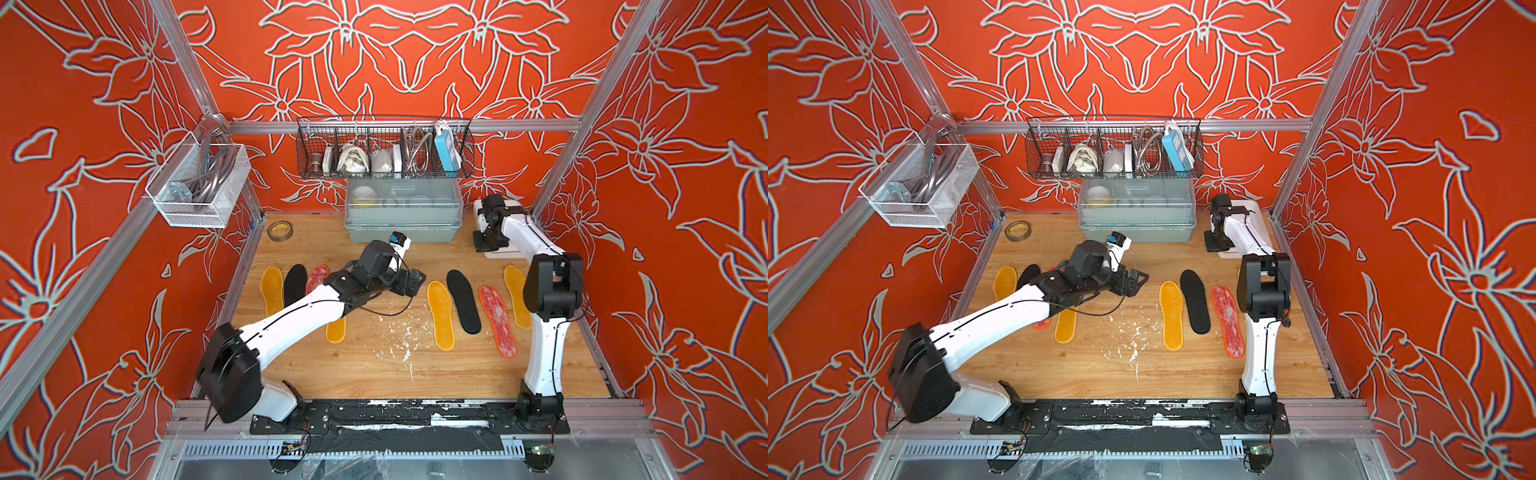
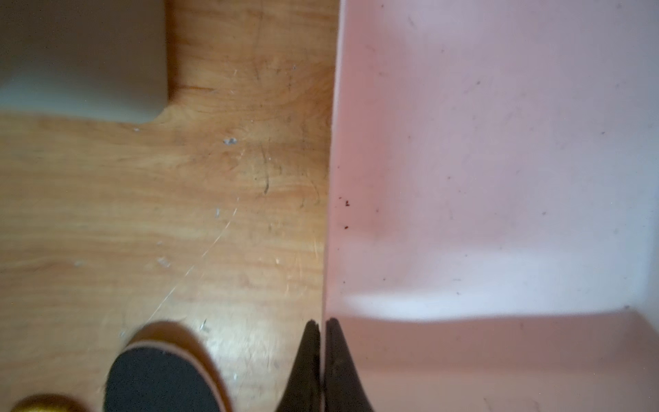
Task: Put the insoles into the storage box
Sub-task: Pick up the storage box at the corner of the board, then place the storage box at the center of the board.
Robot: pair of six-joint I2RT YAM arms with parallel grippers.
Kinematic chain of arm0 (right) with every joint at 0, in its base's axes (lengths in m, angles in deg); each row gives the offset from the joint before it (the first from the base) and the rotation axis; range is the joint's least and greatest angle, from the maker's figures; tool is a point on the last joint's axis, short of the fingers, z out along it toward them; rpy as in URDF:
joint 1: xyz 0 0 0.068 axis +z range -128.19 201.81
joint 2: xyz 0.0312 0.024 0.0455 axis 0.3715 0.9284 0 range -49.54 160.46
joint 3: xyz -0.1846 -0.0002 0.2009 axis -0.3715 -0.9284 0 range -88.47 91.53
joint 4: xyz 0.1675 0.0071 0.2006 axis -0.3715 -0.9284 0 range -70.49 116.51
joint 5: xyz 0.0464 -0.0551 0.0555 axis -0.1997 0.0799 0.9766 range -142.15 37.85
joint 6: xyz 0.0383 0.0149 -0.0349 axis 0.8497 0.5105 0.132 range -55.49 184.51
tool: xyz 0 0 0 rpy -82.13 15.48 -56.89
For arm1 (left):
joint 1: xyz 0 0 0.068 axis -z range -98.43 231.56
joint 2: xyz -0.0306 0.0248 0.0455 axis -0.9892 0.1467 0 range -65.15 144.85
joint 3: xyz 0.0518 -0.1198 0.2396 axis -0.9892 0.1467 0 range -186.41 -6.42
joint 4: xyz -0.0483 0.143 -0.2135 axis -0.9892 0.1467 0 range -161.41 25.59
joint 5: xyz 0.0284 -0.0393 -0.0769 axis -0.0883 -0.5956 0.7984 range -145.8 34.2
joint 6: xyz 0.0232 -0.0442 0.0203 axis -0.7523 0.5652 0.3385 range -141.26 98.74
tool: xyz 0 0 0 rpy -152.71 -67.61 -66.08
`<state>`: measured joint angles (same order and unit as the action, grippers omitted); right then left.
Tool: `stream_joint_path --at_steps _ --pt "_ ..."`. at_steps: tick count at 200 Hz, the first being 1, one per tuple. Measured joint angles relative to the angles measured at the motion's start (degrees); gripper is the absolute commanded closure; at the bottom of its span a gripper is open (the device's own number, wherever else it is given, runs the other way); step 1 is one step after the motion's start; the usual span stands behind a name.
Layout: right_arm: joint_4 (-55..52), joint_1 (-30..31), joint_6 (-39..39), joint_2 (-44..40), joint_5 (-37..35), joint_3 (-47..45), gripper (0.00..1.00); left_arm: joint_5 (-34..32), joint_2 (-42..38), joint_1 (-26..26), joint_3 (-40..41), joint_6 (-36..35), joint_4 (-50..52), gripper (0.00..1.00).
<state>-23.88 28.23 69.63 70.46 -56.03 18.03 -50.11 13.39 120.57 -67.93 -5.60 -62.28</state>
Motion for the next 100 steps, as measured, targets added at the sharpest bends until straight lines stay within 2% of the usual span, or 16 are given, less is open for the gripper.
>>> stream_joint_path --at_steps 28,55,78,100 --pt "-1.33 2.38 4.83 -13.27 -2.38 -8.24 1.0 -4.02 -10.16 -0.5 9.62 0.81 0.33 0.11" --pt "-2.05 7.34 11.21 -25.94 -5.07 -18.99 1.0 -8.09 -18.51 -1.7 18.88 1.18 2.49 0.11" --pt "-2.21 14.64 17.09 -34.64 -5.25 -28.59 1.0 -11.54 -27.69 -2.27 28.04 2.89 4.55 0.1" --pt "-0.15 24.87 24.06 -40.96 -4.61 -37.38 1.0 -13.84 -36.41 -2.32 34.8 5.01 6.16 0.1"
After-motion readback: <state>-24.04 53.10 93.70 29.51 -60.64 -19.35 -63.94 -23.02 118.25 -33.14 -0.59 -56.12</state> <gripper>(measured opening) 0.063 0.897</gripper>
